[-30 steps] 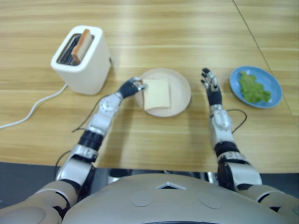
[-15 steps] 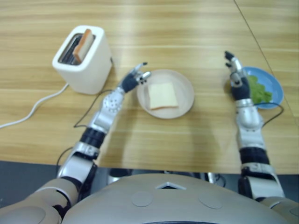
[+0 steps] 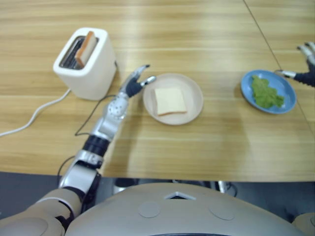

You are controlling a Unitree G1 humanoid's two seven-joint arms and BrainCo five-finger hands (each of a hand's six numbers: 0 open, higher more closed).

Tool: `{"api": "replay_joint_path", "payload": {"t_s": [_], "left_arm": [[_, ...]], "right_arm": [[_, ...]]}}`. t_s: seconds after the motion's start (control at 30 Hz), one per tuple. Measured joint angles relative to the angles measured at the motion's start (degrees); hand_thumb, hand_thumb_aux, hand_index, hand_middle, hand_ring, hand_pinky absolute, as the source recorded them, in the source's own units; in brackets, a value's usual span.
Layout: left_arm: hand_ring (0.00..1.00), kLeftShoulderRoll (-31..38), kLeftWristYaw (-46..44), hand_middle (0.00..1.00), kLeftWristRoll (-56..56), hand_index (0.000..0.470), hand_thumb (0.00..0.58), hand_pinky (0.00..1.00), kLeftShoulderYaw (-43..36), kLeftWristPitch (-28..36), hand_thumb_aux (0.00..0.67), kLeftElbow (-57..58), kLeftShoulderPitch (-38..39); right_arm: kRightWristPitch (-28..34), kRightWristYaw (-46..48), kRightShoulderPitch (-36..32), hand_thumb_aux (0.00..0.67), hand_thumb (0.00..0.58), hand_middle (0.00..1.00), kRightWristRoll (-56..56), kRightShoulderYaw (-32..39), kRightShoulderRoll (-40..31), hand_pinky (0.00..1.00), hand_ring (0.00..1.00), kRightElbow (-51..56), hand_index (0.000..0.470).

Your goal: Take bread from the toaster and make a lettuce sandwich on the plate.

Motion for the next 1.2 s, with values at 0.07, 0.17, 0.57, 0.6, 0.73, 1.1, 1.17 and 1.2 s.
{"api": "replay_joint_path", "payload": {"t_s": [0.07, 0.17, 0.57, 0.6, 0.73, 1.1, 1.17, 1.2], "left_arm": [[0.0, -0.1, -0.06, 0.0, 0.15, 0.0, 0.0, 0.0, -0.04, 0.03, 0.0, 0.02, 0.03], [0.0, -0.11, -0.11, 0.0, 0.28, 0.0, 0.0, 0.0, -0.1, 0.07, 0.0, 0.02, 0.15], [0.0, -0.09, -0.16, 0.0, 0.78, 0.0, 0.0, 0.0, -0.07, 0.4, 0.0, -0.28, 1.17], [0.0, -0.08, -0.17, 0.0, 0.79, 0.0, 0.0, 0.0, -0.07, 0.44, 0.0, -0.43, 1.22], [0.0, -0.07, -0.17, 0.0, 0.8, 0.0, 0.0, 0.0, -0.06, 0.46, 0.0, -0.76, 1.29], [0.0, 0.02, -0.18, 0.0, 1.0, 0.0, 0.0, 0.0, -0.05, 0.56, 0.0, -0.86, 1.88], [0.0, 0.08, -0.17, 0.0, 1.01, 0.0, 0.0, 0.0, -0.01, 0.58, 0.0, -0.99, 2.05], [0.0, 0.09, -0.16, 0.0, 1.02, 0.0, 0.0, 0.0, -0.01, 0.6, 0.0, -1.05, 2.08]], "right_arm": [[0.77, -0.69, -2.31, 0.0, 0.0, 0.0, -2.46, 4.52, 1.83, 0.0, 0.0, 5.75, 0.0], [1.37, -1.83, -5.09, 0.0, 0.0, 0.0, -4.04, 9.94, 4.31, 0.0, 0.0, 11.83, 0.0], [2.06, -3.58, -5.28, 0.481, 0.534, 0.0, -1.89, 16.99, 6.73, 0.0, 0.0, 17.31, 0.33], [2.07, -3.47, -5.28, 0.481, 0.534, 0.0, -1.2, 17.07, 6.81, 0.0, 0.0, 17.33, 0.33], [2.07, -2.8, -5.31, 0.67, 0.58, 0.0, 0.77, 17.22, 6.79, 0.0, 0.0, 17.34, 0.46], [0.44, -2.99, -4.72, 0.67, 0.58, 0.19, 3.92, 17.82, 6.73, 0.19, 0.19, 16.0, 0.46], [-0.64, -4.41, -3.99, 0.67, 0.58, 0.98, 4.4, 17.64, 6.12, 0.98, 0.98, 13.98, 0.46], [-1.04, -5.08, -3.68, 0.67, 0.58, 1.0, 4.89, 17.41, 5.76, 1.0, 1.0, 12.74, 0.46]]}}
